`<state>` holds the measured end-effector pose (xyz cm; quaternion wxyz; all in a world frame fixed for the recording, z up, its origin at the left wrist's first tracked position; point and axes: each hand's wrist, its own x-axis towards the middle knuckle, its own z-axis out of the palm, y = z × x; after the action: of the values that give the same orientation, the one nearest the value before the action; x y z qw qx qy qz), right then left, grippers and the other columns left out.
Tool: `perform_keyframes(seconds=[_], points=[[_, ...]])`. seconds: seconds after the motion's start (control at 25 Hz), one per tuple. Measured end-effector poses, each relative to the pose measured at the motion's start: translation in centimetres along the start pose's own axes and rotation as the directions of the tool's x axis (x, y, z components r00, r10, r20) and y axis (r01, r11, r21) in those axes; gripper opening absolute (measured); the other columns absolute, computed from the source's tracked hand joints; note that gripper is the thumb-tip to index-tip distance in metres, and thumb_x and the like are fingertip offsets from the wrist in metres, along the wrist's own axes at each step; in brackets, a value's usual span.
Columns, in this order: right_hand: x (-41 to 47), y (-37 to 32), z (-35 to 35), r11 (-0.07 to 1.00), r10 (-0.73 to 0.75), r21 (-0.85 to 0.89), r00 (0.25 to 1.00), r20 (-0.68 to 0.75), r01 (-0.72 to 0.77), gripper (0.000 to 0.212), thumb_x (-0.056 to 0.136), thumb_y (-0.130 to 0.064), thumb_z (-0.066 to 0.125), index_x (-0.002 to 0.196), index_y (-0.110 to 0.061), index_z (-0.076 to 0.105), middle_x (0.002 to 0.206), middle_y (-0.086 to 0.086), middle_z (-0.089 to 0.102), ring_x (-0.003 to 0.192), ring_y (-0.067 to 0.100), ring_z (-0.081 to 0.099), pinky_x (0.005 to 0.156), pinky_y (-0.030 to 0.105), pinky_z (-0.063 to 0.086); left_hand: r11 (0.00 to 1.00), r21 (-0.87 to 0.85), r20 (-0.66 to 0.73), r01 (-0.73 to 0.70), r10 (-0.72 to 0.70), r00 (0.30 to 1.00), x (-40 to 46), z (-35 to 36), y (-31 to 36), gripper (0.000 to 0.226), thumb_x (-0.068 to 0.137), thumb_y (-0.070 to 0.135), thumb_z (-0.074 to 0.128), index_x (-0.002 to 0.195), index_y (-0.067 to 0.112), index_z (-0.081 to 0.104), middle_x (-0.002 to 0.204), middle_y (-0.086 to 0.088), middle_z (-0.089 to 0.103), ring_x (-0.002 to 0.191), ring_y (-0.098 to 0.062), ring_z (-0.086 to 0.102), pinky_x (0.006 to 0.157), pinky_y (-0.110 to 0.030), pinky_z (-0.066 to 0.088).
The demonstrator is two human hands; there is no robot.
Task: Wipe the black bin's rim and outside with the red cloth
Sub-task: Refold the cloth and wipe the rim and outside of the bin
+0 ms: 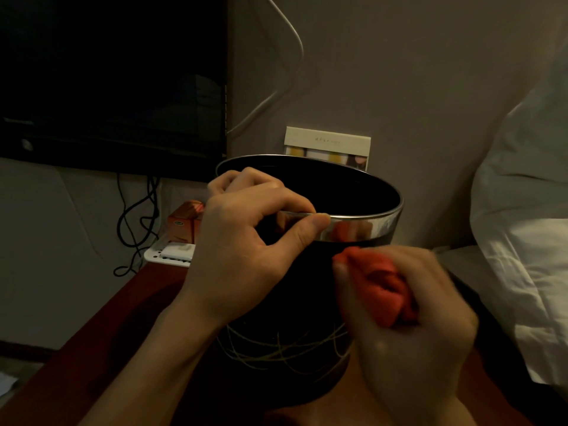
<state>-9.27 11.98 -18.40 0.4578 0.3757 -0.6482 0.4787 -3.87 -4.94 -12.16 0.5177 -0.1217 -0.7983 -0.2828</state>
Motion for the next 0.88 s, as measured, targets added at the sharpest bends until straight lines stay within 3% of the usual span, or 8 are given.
perform_keyframes(seconds=[0.12,0.32,0.56,0.72,0.88], points=[[-0.6,-0.4,0.4,0.999,-0.045,-0.019,0.996,0.082,0.046,0.022,0.087,-0.026,0.080,0.098,-0.007,0.077,0.096,0.000,0.069,0.089,0.002,0.062,0.085,0.009,0.045,1.000,-0.001,0.002,-0.004,0.004,1.000,0.0,0.0,0.1,0.008,0.080,0.042,0.063,0.080,0.034,0.063,0.079,0.018,0.059,0.089,0.001,0.054,0.095,-0.032,0.031],[1.1,0.6,-1.1,0.997,0.066,-0.046,0.996,-0.064,-0.069,0.015,0.094,-0.031,0.073,0.097,-0.017,0.068,0.091,-0.001,0.066,0.084,0.007,0.062,0.080,0.014,0.044,1.000,0.004,0.009,-0.010,0.010,1.000,0.1,0.0,-0.2,0.007,0.081,0.039,0.065,0.081,0.033,0.063,0.079,0.020,0.058,0.090,-0.001,0.054,0.096,-0.034,0.032],[-0.6,-0.4,0.5,1.000,-0.029,0.011,0.996,0.079,0.028,0.021,0.088,-0.027,0.078,0.096,-0.008,0.076,0.095,-0.001,0.070,0.088,0.001,0.063,0.083,0.009,0.046,1.000,-0.001,0.009,-0.004,0.004,1.000,0.0,0.0,0.0,0.007,0.081,0.042,0.062,0.081,0.034,0.062,0.080,0.019,0.058,0.089,0.003,0.053,0.094,-0.034,0.033],[0.1,0.4,-0.2,1.000,0.003,0.028,1.000,-0.005,-0.003,0.018,0.090,-0.029,0.076,0.098,-0.014,0.070,0.095,-0.005,0.067,0.091,0.002,0.065,0.083,0.010,0.045,1.000,0.007,0.018,-0.006,0.006,1.000,-0.1,0.0,0.1,0.007,0.082,0.042,0.061,0.082,0.035,0.061,0.080,0.018,0.058,0.090,0.004,0.052,0.094,-0.030,0.031],[-0.2,0.2,0.2,0.999,0.039,0.033,0.999,-0.027,-0.038,0.021,0.091,-0.030,0.074,0.097,-0.010,0.071,0.094,-0.002,0.069,0.088,0.005,0.066,0.082,0.012,0.046,1.000,0.012,0.014,-0.006,0.005,1.000,0.0,-0.1,-0.1,0.006,0.082,0.039,0.063,0.081,0.033,0.063,0.079,0.016,0.059,0.090,0.002,0.053,0.095,-0.028,0.030]])
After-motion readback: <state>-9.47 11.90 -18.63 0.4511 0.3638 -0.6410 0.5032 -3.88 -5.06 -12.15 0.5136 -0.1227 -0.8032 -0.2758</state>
